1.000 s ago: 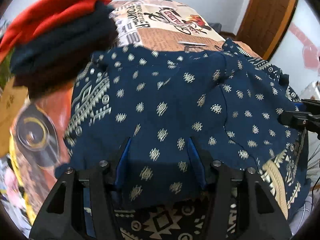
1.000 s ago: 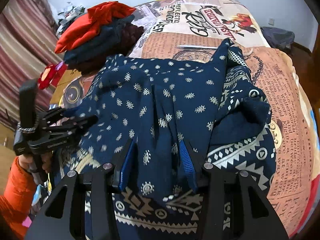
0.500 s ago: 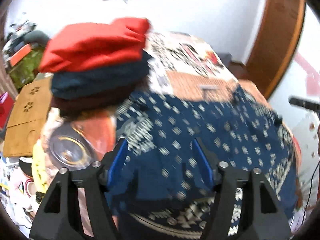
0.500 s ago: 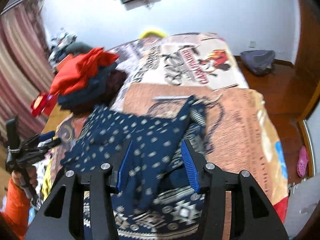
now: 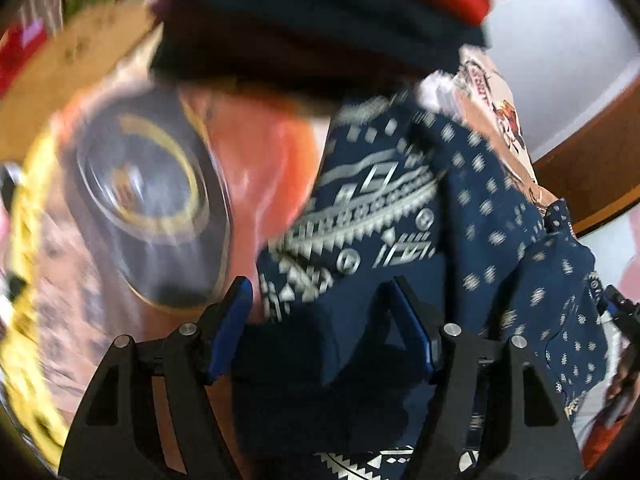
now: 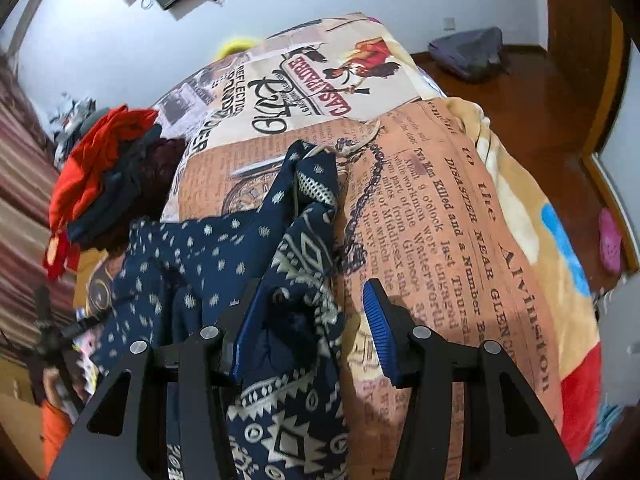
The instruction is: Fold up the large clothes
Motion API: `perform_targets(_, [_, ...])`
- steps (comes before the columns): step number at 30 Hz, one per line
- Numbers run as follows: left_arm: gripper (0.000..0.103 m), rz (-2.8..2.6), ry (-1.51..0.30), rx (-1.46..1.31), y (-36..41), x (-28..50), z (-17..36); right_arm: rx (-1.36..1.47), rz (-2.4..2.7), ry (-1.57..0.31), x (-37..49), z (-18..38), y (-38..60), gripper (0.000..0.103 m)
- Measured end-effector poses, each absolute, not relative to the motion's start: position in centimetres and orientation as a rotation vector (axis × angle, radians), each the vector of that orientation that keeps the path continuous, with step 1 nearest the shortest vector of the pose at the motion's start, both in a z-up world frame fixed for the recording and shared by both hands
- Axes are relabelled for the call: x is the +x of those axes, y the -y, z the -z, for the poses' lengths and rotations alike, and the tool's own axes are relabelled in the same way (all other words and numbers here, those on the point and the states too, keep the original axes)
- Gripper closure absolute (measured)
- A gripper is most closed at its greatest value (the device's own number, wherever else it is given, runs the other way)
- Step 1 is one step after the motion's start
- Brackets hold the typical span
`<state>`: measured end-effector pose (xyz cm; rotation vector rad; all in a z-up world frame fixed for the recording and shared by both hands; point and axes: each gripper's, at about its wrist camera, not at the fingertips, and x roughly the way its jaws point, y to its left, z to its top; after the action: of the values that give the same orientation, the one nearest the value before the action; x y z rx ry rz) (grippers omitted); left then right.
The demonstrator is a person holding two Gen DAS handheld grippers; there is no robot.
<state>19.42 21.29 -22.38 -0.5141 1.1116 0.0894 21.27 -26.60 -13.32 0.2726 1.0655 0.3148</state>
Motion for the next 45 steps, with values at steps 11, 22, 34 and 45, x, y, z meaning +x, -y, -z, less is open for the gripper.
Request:
perform_targets(11, [0.034,-0.007,-1.047,-0.659,-24.8,21.4,23.2,0.164,-0.352,-1.105,21.7,14.9,23.5,0.053])
perform_targets(22, [0.034,0.095,-1.11,-0.613,-23.5,25.8,24.3,0.238,-0.387,-1.123,22.4,16.3,23.4,0.042])
perform_targets(34, [0.081,0.124,-1.123,-0.617,-21.4,24.5,23.3,0.376,-0.452,-1.056,25.2,14.3,22.8,0.089])
perform_targets(45, [0.094,0.056,-0.993,-0.434,-18.9,25.6,15.1,0.201,-0.525,-0.861,27.7,6.3,18.7,0.09])
